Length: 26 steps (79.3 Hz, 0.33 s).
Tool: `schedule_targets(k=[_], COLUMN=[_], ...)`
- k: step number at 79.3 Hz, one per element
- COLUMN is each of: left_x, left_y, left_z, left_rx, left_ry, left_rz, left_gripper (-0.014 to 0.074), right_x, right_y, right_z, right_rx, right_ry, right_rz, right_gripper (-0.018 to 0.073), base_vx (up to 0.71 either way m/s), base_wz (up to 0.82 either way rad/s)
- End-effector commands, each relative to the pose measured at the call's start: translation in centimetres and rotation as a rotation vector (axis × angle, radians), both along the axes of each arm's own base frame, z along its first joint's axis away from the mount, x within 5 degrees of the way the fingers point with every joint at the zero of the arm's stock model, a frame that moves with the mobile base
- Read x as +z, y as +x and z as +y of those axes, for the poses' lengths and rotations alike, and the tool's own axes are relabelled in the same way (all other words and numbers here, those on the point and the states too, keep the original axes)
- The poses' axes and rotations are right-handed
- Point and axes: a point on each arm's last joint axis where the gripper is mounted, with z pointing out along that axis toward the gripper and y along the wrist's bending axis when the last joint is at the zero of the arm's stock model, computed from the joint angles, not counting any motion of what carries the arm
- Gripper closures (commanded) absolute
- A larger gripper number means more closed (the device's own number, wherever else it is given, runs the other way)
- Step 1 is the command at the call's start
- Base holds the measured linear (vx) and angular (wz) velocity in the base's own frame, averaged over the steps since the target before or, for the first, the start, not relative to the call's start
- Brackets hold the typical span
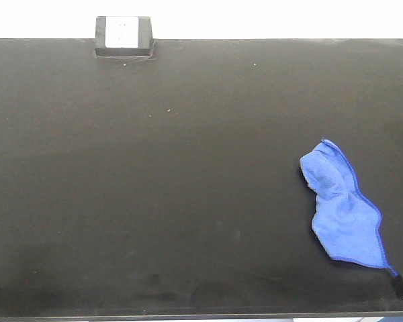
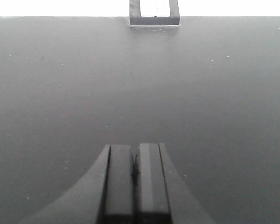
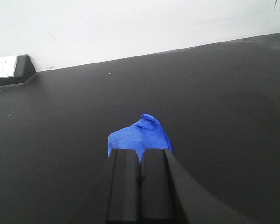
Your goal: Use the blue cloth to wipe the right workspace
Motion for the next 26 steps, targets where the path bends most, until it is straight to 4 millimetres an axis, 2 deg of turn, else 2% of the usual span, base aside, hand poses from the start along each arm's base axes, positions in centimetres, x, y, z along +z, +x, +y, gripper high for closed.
schedule_targets(k=[1,26], left_x=[1.66,1.66], left_y=[0.09,0.09], left_z=[-0.06,-0.06], left_rx=[-0.009,-0.009], left_ry=[-0.008,-0.008], left_rz=[-0.12,-0.12], left_gripper=[0.0603,0.0603], right_x=[0.42,0.41], right_y=[0.21,0.21], right_z=[-0.08,-0.07], right_rx=[-0.009,-0.009], right_ry=[-0.014,-0.012], right_rz=[-0.061,-0.059], right_gripper=[0.0564,0.0564], base_vx=[0.0,0.0], base_wz=[0.0,0.0])
